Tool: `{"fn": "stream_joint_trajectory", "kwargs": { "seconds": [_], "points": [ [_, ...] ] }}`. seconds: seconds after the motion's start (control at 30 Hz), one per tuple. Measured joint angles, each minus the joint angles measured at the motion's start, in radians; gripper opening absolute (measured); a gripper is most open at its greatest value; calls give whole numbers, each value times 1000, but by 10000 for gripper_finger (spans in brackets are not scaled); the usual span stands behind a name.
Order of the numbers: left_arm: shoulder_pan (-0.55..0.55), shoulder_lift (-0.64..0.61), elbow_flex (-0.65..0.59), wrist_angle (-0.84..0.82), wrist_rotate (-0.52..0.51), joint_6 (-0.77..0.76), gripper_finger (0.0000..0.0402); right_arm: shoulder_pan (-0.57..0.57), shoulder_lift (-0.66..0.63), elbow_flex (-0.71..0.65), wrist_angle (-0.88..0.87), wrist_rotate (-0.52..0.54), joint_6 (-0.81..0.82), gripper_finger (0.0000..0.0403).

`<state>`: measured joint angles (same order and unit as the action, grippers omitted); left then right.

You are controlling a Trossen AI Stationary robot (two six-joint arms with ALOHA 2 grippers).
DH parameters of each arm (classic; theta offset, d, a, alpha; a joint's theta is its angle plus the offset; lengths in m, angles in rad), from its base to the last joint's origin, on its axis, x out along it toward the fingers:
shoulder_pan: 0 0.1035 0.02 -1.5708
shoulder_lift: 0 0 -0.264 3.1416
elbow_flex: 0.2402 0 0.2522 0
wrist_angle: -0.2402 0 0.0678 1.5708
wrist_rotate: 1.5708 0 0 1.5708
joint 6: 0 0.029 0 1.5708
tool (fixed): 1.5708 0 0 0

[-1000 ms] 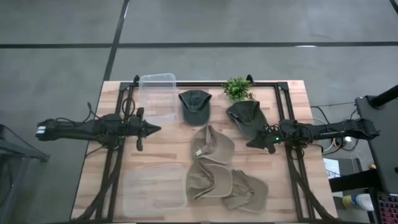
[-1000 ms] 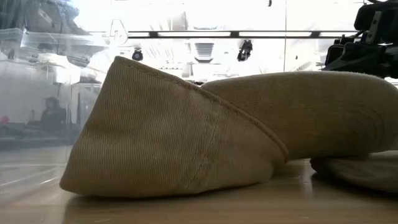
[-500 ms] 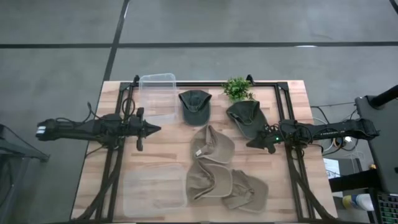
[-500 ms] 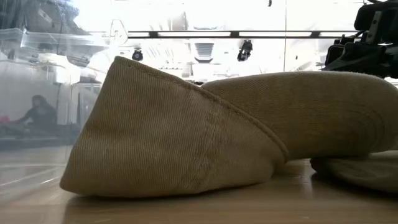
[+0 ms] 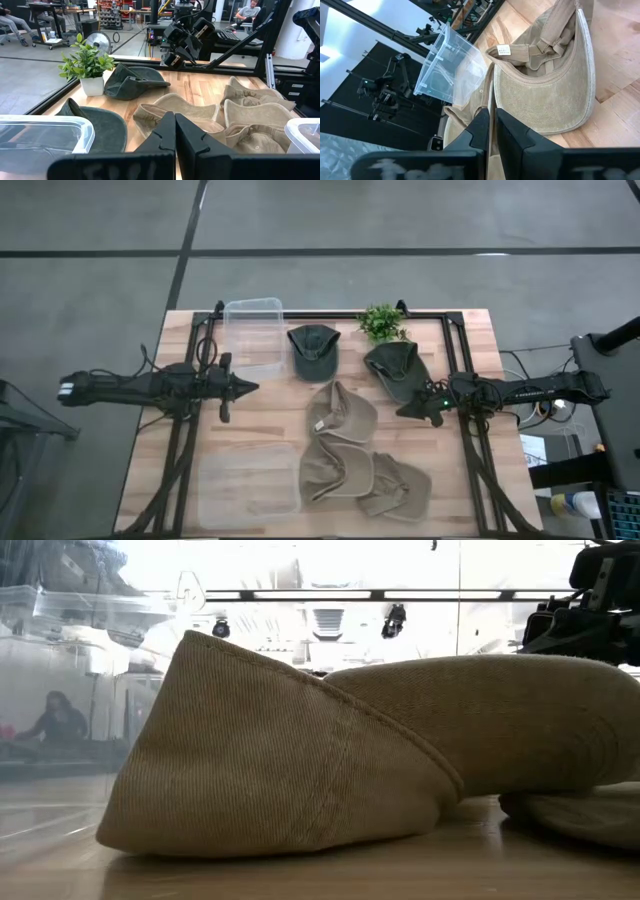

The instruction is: Pick & Place hat

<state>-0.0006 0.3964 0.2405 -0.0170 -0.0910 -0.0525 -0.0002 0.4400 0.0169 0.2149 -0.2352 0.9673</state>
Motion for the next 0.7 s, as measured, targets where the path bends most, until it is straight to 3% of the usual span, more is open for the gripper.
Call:
{"fn": "stream_joint_trajectory", "kwargs": {
  "seconds": [0.33,0.53,0.7],
  "points": [
    [0,0,0,0,0,0,0,0,0,0,2,14,1,27],
    [0,0,0,0,0,0,0,-1,0,0,8,175,83,27],
    [0,0,0,-1,0,0,0,-1,0,0,7,244,-14,27]
  ]
}}
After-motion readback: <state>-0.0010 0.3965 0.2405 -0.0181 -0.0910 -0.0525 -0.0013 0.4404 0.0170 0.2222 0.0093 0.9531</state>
